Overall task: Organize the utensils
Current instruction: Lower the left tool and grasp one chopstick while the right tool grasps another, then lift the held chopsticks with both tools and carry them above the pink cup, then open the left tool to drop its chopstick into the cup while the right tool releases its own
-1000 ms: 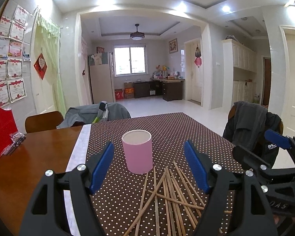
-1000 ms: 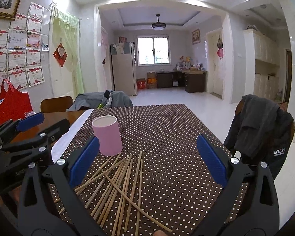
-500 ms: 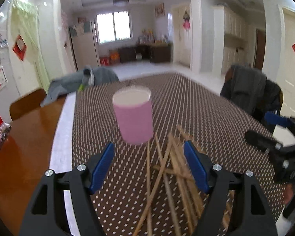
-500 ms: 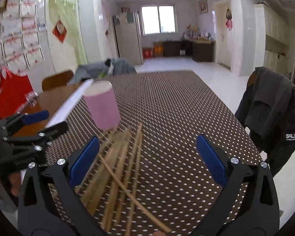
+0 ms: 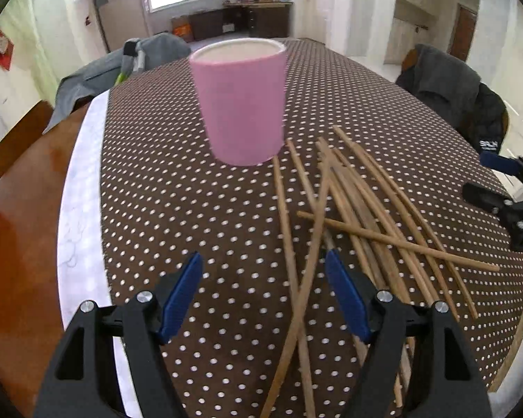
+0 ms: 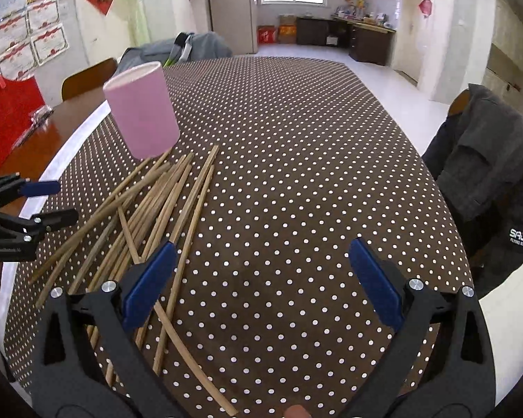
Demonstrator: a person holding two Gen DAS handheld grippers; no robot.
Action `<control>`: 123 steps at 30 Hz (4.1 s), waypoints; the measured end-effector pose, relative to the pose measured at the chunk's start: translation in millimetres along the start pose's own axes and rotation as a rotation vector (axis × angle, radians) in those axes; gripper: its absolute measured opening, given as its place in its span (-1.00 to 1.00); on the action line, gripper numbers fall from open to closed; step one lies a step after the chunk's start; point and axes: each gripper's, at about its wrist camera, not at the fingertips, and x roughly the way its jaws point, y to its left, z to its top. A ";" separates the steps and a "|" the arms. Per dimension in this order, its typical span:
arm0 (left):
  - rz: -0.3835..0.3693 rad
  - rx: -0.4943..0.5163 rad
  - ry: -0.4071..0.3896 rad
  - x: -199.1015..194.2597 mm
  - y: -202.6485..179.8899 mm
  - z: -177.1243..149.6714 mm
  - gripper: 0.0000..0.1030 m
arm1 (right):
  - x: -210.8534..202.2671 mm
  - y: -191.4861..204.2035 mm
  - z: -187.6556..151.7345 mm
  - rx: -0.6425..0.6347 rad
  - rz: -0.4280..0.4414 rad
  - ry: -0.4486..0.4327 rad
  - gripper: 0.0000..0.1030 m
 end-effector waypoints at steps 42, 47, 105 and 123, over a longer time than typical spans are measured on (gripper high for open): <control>-0.154 -0.134 -0.187 -49.1 -18.4 13.0 -0.88 | 78.1 95.7 22.1 -0.339 0.262 0.348 -0.88; -0.194 -0.142 -0.266 -61.7 -22.0 14.7 -0.88 | 63.5 82.6 22.7 -0.289 0.286 0.326 -0.88; -0.018 -0.345 -0.846 -40.4 58.7 130.8 -0.88 | 79.6 85.3 198.7 0.175 0.421 -0.606 -0.87; -0.004 -0.326 -0.721 -52.6 50.1 107.6 -0.36 | 69.1 82.6 166.3 0.131 0.378 -0.531 -0.87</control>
